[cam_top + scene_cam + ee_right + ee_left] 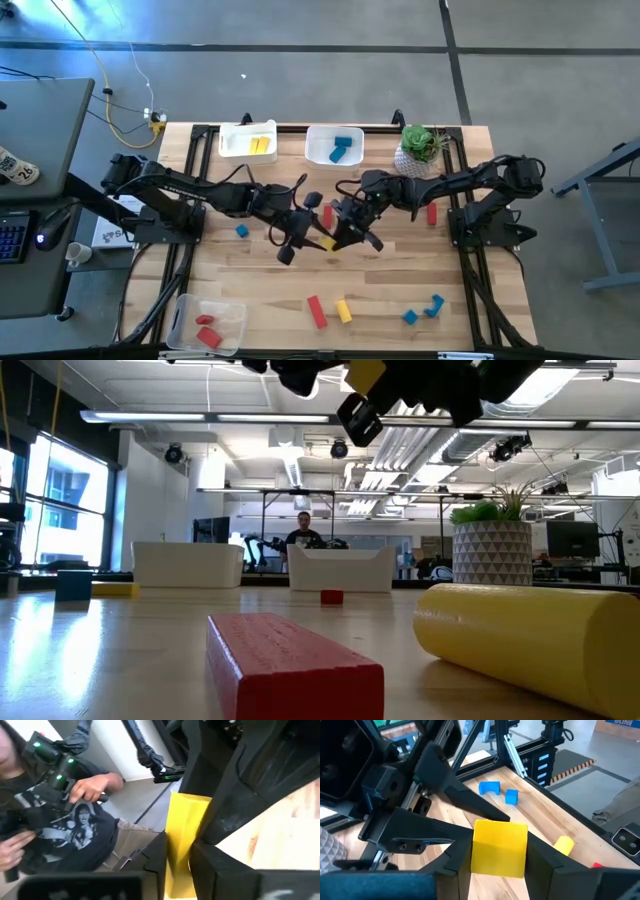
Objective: Sort & place blocks by color
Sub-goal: Put the yellow block into the left white bin
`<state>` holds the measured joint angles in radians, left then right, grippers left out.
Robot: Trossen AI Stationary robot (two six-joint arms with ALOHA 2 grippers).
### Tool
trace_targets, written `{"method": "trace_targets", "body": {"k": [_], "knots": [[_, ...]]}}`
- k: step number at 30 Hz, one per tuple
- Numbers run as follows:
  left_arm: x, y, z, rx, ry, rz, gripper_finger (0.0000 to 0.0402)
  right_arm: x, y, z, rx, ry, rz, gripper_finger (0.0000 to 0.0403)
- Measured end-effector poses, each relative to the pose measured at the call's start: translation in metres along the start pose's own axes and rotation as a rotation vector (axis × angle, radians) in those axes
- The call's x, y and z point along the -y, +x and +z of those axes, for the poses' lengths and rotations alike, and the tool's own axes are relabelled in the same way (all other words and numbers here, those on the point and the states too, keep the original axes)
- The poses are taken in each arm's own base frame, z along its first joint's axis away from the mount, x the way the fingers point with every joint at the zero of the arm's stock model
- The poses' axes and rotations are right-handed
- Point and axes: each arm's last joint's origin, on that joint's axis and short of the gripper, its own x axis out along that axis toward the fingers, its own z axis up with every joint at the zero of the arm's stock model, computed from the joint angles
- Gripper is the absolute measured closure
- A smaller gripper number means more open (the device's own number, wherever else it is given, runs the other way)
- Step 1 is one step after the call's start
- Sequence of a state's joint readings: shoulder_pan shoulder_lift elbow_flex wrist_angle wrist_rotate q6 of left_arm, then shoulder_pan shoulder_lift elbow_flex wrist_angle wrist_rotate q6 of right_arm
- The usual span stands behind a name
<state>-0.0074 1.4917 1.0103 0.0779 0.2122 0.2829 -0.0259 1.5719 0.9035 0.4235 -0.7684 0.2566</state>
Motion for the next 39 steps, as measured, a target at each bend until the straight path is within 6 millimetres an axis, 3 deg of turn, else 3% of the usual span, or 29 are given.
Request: {"method": "trace_targets", "body": {"k": [8, 14, 27, 39], "knots": [[0.001, -0.001, -0.009, -0.1, -0.04, 0.022, 0.0292, 0.002, 0.002, -0.005, -0.022, 0.028, -0.108, 0.0251], [-0.001, -0.005, -0.02, -0.259, -0.039, 0.159, 0.0293, 0.011, -0.003, -0.01, -0.039, 0.067, -0.28, 0.0211], [-0.006, -0.017, -0.046, -0.583, -0.023, 0.34, 0.0293, 0.017, -0.006, -0.018, -0.086, 0.107, -0.456, 0.0201], [-0.033, -0.044, -0.071, -0.948, 0.055, 0.707, 0.0293, 0.017, -0.009, -0.032, -0.188, 0.291, -0.499, 0.0201]]}}
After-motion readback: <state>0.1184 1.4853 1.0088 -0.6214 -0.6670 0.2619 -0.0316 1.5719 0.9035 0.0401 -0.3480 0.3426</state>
